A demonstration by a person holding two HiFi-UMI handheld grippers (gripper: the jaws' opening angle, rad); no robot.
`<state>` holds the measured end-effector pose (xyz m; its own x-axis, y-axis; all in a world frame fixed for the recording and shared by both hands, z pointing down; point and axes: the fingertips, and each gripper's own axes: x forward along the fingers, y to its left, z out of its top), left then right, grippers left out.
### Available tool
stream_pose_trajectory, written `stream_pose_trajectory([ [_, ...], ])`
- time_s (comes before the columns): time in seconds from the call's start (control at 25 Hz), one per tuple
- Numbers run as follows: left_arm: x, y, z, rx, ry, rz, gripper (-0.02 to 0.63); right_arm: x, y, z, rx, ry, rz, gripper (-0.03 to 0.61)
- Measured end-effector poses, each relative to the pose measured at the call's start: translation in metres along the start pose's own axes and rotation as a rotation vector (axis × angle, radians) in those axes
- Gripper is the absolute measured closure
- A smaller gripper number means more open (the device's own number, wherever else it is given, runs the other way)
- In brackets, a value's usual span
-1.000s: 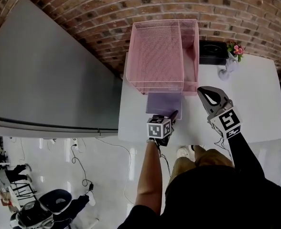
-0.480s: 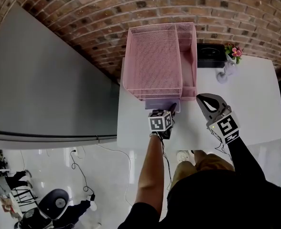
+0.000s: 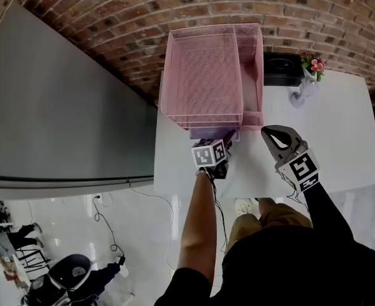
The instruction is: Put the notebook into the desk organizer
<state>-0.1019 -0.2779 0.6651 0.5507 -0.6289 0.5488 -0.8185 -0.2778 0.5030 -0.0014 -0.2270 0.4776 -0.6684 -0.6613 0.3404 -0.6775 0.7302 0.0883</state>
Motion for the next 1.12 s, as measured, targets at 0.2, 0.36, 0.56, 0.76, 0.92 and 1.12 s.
stream_pose_trajectory([
  [0.2,-0.012,0.009,0.002,-0.195,-0.088,-0.018,0.261,-0.001,0.006,0.001,0.006,-0.006,0.017,0.557],
  [0.36,-0.029,0.030,-0.011,-0.579,-0.192,0.044,0.261,-0.002,0.006,-0.001,0.009,-0.008,0.021,0.557],
  [0.56,-0.050,0.044,-0.028,-0.698,-0.255,0.125,0.264,0.000,0.014,0.001,0.008,-0.016,0.043,0.557],
  [0.76,-0.045,0.039,-0.004,-0.726,-0.376,0.020,0.270,0.004,0.027,-0.001,0.008,-0.021,0.073,0.557],
  [0.92,-0.024,0.037,0.000,-0.878,-0.311,-0.049,0.268,0.009,0.042,-0.008,0.017,-0.010,0.103,0.557],
  [1.12,-0.040,0.028,-0.042,-0.855,-0.206,0.050,0.270,0.014,0.050,-0.002,0.010,-0.021,0.120,0.557],
])
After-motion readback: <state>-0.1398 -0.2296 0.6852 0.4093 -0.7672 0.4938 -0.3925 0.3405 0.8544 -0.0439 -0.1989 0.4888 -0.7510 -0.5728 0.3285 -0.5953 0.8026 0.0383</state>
